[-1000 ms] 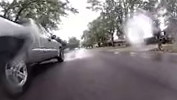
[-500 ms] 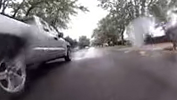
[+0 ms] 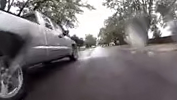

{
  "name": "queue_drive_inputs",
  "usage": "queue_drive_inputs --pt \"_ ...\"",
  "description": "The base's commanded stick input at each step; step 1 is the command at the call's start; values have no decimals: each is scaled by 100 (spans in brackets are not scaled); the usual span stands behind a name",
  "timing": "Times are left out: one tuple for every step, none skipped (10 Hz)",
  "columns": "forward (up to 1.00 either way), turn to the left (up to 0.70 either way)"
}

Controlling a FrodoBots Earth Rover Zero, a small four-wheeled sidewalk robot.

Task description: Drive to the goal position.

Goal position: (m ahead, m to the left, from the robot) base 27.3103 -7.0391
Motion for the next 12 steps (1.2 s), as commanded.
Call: queue_drive_inputs --pt "70 0" --pt "70 0" --pt "70 0" --pt "70 0" --pt "70 0" --pt "70 0" --pt "70 0" --pt "70 0" --pt "70 0" --pt "70 0" --pt "70 0" --pt "70 0"
